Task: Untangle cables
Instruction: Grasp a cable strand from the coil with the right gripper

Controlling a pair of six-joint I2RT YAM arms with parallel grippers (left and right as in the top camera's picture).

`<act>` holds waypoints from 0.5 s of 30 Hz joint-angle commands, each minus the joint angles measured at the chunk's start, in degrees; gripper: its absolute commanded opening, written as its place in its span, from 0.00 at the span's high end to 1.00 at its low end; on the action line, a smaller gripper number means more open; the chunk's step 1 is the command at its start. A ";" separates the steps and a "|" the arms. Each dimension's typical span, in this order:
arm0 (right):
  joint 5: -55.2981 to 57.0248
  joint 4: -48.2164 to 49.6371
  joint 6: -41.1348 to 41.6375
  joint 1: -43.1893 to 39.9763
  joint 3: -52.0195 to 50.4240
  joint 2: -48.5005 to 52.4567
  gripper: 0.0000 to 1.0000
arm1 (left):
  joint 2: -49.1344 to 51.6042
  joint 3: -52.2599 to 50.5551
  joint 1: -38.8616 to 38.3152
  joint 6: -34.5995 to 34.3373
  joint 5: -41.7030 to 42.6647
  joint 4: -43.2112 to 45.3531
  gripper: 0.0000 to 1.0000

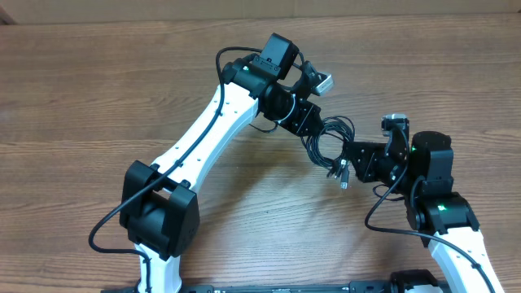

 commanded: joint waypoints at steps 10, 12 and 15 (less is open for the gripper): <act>34.88 -13.97 11.58 0.26 1.60 -0.13 0.96 | -1.27 1.07 0.79 1.27 -5.51 -3.56 0.96; 34.75 -14.43 11.96 0.28 1.60 -0.13 0.96 | -1.27 1.07 0.81 1.29 -6.99 -4.04 0.96; 33.03 -14.27 11.93 0.26 1.60 -0.13 0.96 | -1.27 1.07 0.81 1.27 -8.39 -4.26 0.96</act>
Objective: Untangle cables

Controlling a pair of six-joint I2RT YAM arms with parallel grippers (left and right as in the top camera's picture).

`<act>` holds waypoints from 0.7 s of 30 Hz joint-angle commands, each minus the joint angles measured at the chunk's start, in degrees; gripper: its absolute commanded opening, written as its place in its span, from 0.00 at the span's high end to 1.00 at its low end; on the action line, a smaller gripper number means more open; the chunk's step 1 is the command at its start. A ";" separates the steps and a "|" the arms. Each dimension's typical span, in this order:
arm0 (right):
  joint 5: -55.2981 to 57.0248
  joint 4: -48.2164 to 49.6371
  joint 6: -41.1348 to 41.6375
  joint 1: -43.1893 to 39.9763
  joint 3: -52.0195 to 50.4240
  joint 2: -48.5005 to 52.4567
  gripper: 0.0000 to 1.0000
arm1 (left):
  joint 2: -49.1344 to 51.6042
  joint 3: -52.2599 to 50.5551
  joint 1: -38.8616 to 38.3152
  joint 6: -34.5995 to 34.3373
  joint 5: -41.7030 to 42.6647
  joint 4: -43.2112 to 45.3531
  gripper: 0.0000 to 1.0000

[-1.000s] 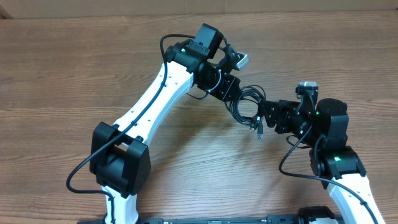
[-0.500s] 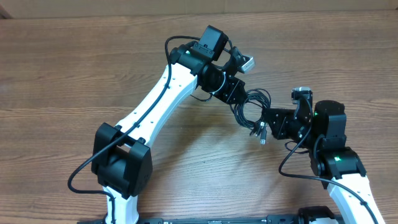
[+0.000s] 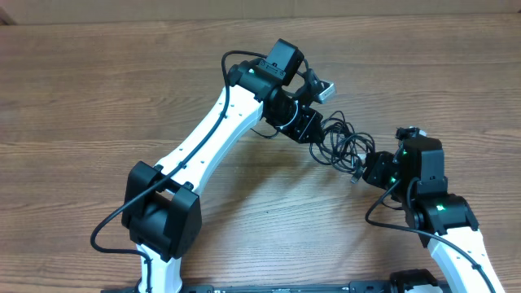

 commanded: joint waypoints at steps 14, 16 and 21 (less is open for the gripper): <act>-42.34 15.72 -13.73 -0.96 0.68 -0.09 0.96 | -1.27 1.07 1.73 0.20 -18.95 -4.20 0.69; -44.41 16.85 -13.70 -0.96 0.68 -0.09 0.96 | -1.25 1.07 1.73 0.24 -19.69 -5.16 0.13; -44.52 17.09 -13.66 -0.96 0.68 -0.09 0.96 | -1.27 1.07 1.73 0.28 -19.17 -5.14 0.05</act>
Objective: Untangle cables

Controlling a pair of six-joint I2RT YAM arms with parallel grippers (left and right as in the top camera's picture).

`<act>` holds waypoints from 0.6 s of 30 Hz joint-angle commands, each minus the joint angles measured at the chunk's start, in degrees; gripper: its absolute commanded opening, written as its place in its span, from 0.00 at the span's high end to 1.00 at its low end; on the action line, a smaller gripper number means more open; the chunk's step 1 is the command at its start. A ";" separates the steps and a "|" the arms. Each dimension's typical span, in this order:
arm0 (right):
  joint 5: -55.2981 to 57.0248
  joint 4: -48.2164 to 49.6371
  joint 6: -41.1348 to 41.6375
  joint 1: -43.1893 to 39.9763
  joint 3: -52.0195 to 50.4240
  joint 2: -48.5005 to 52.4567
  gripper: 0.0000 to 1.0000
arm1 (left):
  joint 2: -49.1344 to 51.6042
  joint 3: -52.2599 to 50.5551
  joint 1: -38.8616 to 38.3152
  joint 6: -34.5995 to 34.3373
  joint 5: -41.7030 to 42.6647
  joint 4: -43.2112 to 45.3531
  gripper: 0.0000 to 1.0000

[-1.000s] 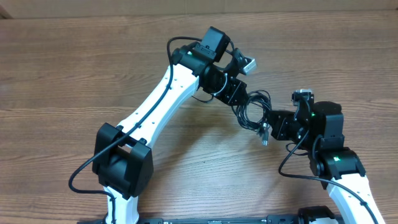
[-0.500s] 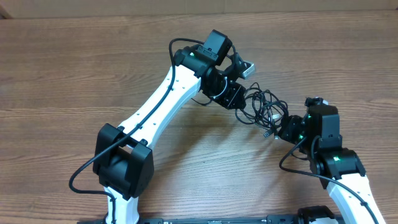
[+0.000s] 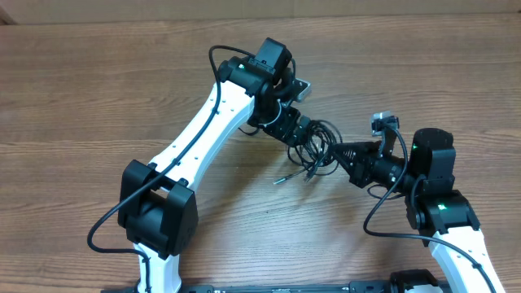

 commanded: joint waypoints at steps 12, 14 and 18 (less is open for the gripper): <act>-6.43 0.68 -0.87 -0.09 0.70 -0.26 0.96 | -1.25 1.05 -0.37 10.27 15.61 4.92 0.36; -7.15 0.90 -0.70 -0.09 0.70 -0.26 0.96 | -1.25 1.05 -0.28 10.27 15.45 4.94 0.29; -12.96 3.76 -0.70 -0.09 0.70 -0.26 0.96 | -1.25 1.05 -0.26 10.21 14.12 4.98 0.16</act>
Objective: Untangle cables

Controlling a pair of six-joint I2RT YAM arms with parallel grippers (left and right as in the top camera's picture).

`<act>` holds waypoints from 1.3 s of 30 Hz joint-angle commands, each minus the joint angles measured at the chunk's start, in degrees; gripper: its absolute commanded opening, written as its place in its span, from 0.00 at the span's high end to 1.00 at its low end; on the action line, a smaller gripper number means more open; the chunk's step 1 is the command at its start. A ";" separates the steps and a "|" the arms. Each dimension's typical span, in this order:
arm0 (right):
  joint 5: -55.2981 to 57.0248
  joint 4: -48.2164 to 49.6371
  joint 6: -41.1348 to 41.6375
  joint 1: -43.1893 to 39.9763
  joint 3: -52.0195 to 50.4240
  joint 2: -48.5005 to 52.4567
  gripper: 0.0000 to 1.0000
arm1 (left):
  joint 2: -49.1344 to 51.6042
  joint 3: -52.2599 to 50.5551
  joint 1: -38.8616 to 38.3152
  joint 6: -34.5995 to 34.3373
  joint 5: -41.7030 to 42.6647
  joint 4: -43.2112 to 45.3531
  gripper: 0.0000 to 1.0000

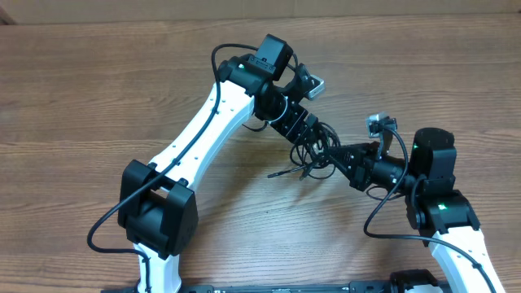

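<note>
A tangle of thin black cables (316,151) hangs between the two grippers at mid-table. One loose end with a plug (282,172) trails off to the left, near the wood. My left gripper (308,140) reaches in from the upper left and is shut on the bundle's top. From the right, my right gripper (340,157) is shut on the bundle's right side. Where the fingers meet the cable is hidden by the loops.
The wooden table (98,98) spreads all around. The left arm (203,138) crosses the middle from the lower left. The right arm's base (440,212) sits at the lower right, with its own black wiring looping beside it.
The left gripper has shifted slightly right and down, and its wrist has turned. The bundle sits a little more compact between the grippers. The loose plug end still trails left.
At first both grippers held the bundle, with plugs dangling near the right gripper. Then the right arm stood farther right and the cables were stretched out. After that the right gripper was back at the bundle and a loose end lay out to the left, as now.
</note>
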 commanded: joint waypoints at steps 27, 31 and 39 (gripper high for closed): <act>48.81 -20.44 15.72 -0.11 0.68 -0.24 0.80 | -4.72 1.18 12.37 -3.08 -3.65 -4.98 0.95; 45.57 -18.10 15.65 -0.09 0.68 -0.26 0.66 | -7.50 1.18 13.09 -0.33 1.84 -5.18 0.93; 32.41 -8.83 7.19 -0.09 0.68 -0.26 0.45 | -11.15 1.18 11.69 2.03 4.72 -5.22 0.92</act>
